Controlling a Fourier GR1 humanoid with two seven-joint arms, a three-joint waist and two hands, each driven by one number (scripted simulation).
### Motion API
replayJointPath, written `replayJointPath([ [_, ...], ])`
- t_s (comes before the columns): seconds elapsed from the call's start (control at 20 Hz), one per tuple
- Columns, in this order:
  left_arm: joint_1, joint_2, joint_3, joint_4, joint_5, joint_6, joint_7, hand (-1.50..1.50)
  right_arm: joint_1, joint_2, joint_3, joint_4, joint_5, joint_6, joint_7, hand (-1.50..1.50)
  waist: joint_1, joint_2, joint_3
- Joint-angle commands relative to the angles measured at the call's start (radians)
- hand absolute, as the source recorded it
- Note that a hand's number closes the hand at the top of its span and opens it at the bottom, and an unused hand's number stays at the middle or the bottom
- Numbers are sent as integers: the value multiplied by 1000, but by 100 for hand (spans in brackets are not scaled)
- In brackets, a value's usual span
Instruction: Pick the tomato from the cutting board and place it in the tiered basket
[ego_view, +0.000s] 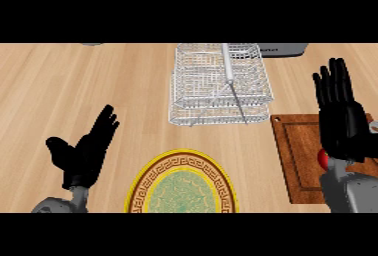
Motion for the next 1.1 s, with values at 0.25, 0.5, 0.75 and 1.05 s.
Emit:
replayJointPath([
  [0.25, -58, 25, -50, 42, -95, -110, -159, 0, 1, -116, 200, 110, -86, 424, 69, -150, 39, 9, -14],
  [0.5, -44, 36, -12, 157, -64, -215, -242, 0, 102, -122, 149, 210, -106, 526, -155, -150, 20, 1, -13],
  [0.75, -39, 15, 17, 180, -64, -239, -272, 0, 84, -298, 69, 35, -42, 583, -155, -150, 13, -5, -15],
  [1.05, -41, 14, 8, 153, -74, -221, -244, 0, 23, -605, 36, -75, 181, 627, -26, -150, 4, -13, -18],
])
